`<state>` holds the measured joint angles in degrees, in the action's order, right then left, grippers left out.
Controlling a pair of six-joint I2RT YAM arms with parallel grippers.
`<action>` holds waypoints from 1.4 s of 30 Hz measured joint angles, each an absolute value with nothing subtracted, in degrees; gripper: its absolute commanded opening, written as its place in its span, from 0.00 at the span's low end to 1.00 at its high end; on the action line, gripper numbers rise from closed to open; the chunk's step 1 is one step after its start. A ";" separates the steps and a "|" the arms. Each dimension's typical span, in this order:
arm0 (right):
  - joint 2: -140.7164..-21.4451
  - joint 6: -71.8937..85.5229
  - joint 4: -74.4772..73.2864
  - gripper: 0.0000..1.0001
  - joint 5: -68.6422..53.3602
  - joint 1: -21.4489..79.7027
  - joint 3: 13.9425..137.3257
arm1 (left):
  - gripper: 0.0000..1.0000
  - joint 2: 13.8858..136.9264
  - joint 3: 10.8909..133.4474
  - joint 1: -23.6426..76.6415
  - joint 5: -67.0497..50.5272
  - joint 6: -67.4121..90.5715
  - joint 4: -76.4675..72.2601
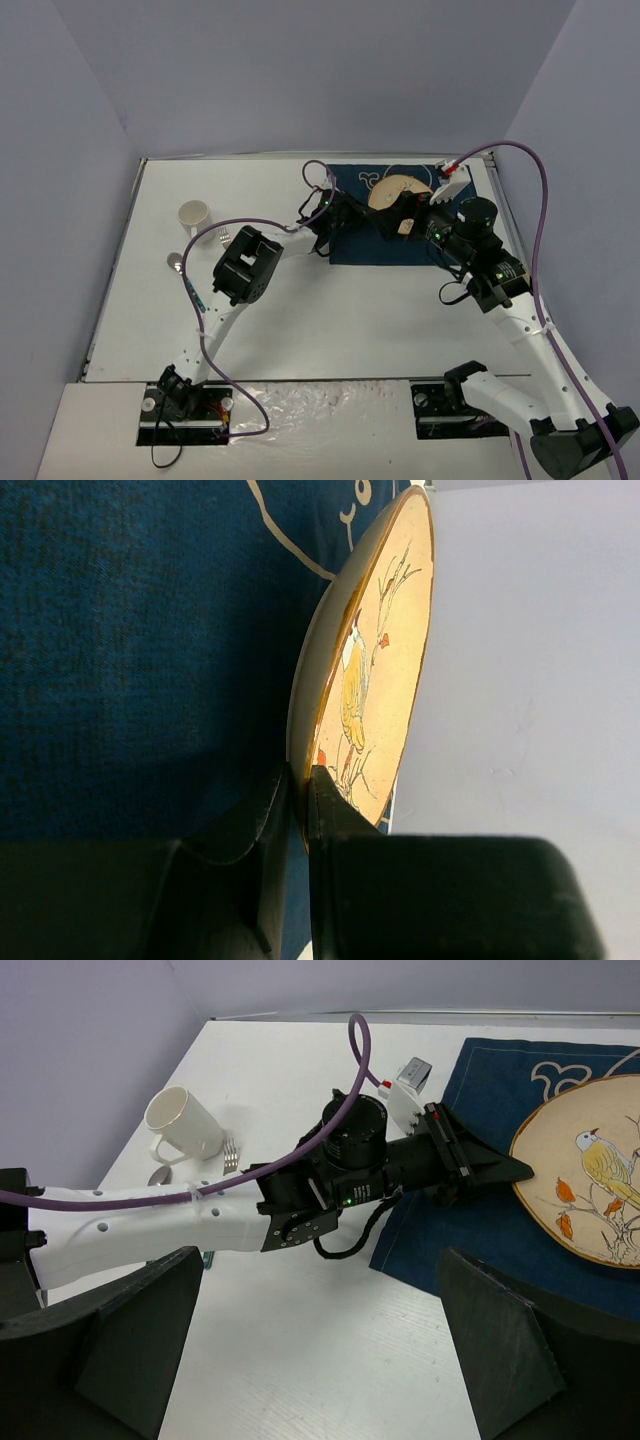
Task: Set the dinner table for one person
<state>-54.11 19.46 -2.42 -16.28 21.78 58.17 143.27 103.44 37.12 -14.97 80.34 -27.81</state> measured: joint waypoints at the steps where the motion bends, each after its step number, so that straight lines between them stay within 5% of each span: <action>1: -54.11 19.46 -2.42 1.00 -16.27 21.78 58.17 | 0.00 143.52 103.75 37.12 -14.96 80.34 -27.46; 16: -54.08 19.53 -2.49 1.00 -16.27 21.73 57.76 | 0.03 147.35 107.31 37.17 -15.19 81.99 -26.37; 18: -54.08 19.59 -2.52 1.00 -16.27 21.71 57.65 | 0.14 147.35 107.37 37.17 -15.20 82.08 -26.28; 19: -54.00 19.62 -2.59 1.00 -16.27 21.74 57.63 | 0.33 147.35 107.37 37.17 -15.22 82.08 -26.24; 21: -53.80 19.62 -2.67 1.00 -16.27 21.72 57.63 | 0.54 147.33 107.37 37.17 -15.51 82.84 -27.20; 28: -51.84 19.32 -3.20 1.00 -15.80 21.71 57.63 | 0.97 143.44 104.92 37.44 -15.40 82.44 -28.48; 34: -49.99 18.25 -5.37 1.00 -15.08 21.68 57.65 | 0.97 130.35 94.71 37.27 -13.80 77.65 -22.83; 42: -49.63 15.73 -8.50 1.00 -14.44 21.67 57.81 | 0.97 106.74 92.75 33.95 -8.33 51.51 3.15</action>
